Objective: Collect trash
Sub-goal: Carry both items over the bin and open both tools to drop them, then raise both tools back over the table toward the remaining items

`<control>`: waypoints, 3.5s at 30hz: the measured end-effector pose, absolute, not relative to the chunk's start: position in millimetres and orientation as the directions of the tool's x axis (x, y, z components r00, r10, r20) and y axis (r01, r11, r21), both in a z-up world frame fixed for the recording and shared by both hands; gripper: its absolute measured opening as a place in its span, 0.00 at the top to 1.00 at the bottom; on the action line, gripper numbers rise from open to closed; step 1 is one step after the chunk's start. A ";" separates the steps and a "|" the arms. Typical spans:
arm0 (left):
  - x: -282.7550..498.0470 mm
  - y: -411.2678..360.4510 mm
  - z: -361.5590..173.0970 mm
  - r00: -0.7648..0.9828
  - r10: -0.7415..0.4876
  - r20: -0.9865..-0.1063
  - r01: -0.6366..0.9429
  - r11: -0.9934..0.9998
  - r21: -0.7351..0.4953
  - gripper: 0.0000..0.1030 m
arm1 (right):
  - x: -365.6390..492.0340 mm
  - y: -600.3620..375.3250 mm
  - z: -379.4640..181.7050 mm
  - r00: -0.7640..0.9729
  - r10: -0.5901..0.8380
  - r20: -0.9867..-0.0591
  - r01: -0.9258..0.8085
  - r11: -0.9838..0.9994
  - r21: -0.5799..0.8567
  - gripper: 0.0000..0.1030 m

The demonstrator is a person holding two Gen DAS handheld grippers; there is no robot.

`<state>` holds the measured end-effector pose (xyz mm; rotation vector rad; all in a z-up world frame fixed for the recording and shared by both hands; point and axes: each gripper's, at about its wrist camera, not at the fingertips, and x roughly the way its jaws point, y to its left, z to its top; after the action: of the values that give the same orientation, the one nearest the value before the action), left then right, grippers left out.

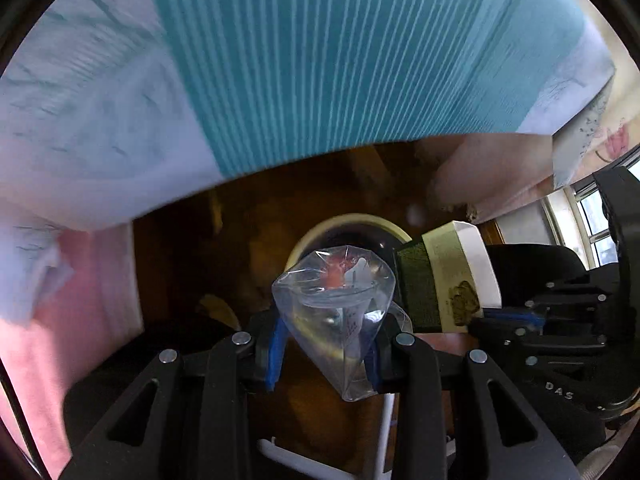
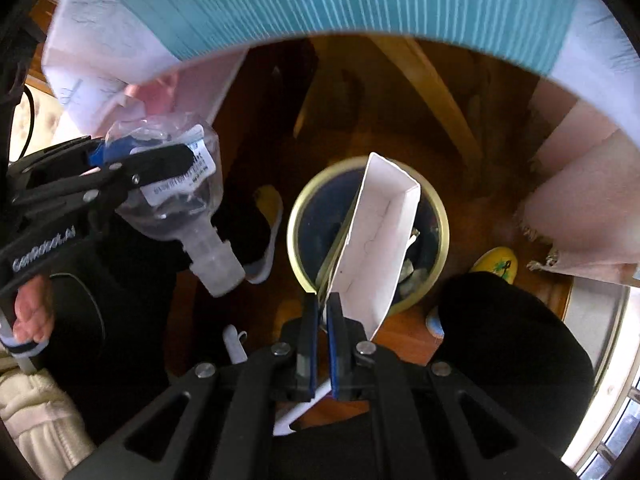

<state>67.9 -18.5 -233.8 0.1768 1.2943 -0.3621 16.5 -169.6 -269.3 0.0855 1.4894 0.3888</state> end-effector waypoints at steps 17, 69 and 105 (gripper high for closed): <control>91.9 -27.4 -351.2 0.050 -0.158 -0.986 0.320 0.938 -0.134 0.70 | 52.5 -165.3 -375.9 -0.117 0.344 -0.931 -0.048 0.935 0.352 0.95; 45.9 32.8 -212.4 0.426 -0.236 -0.873 0.261 0.956 -0.131 0.21 | 27.4 -195.2 -235.8 0.245 0.256 -0.935 -0.129 0.964 0.231 0.42; 234.4 -15.3 76.0 0.698 -0.242 -0.674 0.315 0.949 -0.015 0.18 | 180.1 -236.4 38.4 0.665 0.181 -0.725 -0.194 0.979 0.066 0.42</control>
<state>234.4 -15.3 76.0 0.1040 0.7351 -0.3109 180.1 -236.4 38.4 -0.0172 0.8168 0.2121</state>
